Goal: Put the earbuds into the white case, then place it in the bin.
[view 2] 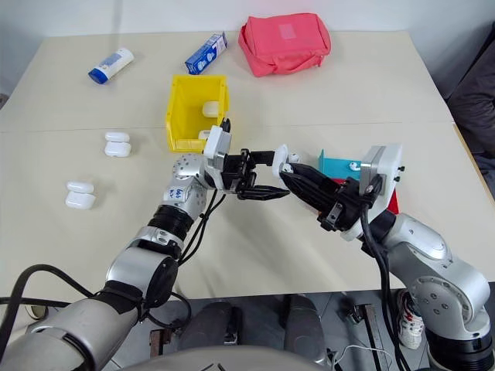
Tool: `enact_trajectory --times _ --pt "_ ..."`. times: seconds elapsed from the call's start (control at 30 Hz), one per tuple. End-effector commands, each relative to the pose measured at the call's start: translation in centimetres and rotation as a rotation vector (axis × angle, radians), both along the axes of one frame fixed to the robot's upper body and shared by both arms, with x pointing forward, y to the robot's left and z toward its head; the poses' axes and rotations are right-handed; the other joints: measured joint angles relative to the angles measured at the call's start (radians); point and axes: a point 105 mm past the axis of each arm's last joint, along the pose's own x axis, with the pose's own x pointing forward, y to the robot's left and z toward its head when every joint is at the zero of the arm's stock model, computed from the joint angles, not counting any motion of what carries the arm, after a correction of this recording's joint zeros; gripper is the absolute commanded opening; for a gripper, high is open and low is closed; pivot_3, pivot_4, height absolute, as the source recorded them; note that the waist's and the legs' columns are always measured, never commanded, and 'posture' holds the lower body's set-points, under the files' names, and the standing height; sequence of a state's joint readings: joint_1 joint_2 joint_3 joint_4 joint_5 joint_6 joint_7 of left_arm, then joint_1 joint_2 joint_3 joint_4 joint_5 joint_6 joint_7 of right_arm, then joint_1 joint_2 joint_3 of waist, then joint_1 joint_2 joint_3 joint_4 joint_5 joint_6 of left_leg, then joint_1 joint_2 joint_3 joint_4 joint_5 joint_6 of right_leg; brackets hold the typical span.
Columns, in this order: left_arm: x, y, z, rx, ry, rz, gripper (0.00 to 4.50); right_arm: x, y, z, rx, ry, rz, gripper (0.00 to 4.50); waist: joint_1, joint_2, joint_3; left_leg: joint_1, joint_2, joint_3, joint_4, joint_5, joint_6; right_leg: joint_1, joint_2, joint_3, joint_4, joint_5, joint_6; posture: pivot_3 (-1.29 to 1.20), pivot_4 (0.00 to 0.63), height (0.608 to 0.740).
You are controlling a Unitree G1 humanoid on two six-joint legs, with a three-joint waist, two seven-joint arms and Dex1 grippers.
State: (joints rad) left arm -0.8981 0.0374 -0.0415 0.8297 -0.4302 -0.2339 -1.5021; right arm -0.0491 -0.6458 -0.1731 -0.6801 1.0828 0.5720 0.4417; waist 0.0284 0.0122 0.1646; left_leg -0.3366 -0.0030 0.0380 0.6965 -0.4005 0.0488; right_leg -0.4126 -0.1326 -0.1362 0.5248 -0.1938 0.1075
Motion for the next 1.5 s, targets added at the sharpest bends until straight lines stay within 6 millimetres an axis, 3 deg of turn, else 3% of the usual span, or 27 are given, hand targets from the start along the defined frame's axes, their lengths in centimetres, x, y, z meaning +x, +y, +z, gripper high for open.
enact_trajectory --times 0.03,0.37,0.57,0.9,1.17,1.5 --pt "-1.1 0.6 2.5 -0.086 -0.137 -0.085 2.73 0.7 -0.9 -1.6 -0.046 0.084 -0.062 0.47 0.000 0.000 0.000 0.000 0.000 0.000 0.000 0.000 0.000 0.000 0.000 0.000 0.000 0.000 0.000 0.00 0.150 0.740" --pt "-1.1 0.9 2.0 -0.057 -0.135 -0.085 2.73 0.9 -0.5 0.5 -0.139 0.004 -0.055 0.47 0.000 0.000 0.000 0.000 0.000 0.000 0.000 0.000 0.000 0.000 0.000 0.000 -0.001 0.000 0.000 0.00 0.150 0.740" --pt "-0.9 0.8 1.3 -0.036 -0.118 -0.066 2.73 0.7 0.5 3.2 -0.093 -0.063 -0.024 0.47 0.001 0.000 0.000 -0.001 0.000 0.000 0.000 0.000 -0.001 0.000 -0.001 0.000 -0.001 0.000 0.000 0.00 0.150 0.740" --pt "-0.2 0.9 1.2 -0.042 -0.081 -0.029 2.73 0.0 0.9 4.9 -0.053 -0.076 -0.026 0.47 0.001 0.000 0.000 -0.001 0.000 -0.001 0.000 0.000 -0.001 0.000 -0.001 0.000 -0.001 0.001 0.001 0.00 0.150 0.740" --pt "0.3 1.2 1.2 -0.048 -0.054 -0.007 2.73 -0.5 1.2 4.8 0.026 -0.024 -0.051 0.47 0.001 0.000 0.000 -0.001 0.001 -0.001 0.000 0.000 -0.001 0.000 -0.001 0.000 -0.001 0.001 0.001 0.00 0.150 0.740" --pt "0.0 0.6 1.9 -0.070 -0.071 -0.035 2.73 0.6 1.0 3.8 0.106 0.023 -0.099 0.47 0.000 0.000 0.000 -0.002 0.001 0.000 0.000 0.000 0.000 0.001 0.000 0.000 -0.001 0.003 0.002 0.00 0.150 0.740"
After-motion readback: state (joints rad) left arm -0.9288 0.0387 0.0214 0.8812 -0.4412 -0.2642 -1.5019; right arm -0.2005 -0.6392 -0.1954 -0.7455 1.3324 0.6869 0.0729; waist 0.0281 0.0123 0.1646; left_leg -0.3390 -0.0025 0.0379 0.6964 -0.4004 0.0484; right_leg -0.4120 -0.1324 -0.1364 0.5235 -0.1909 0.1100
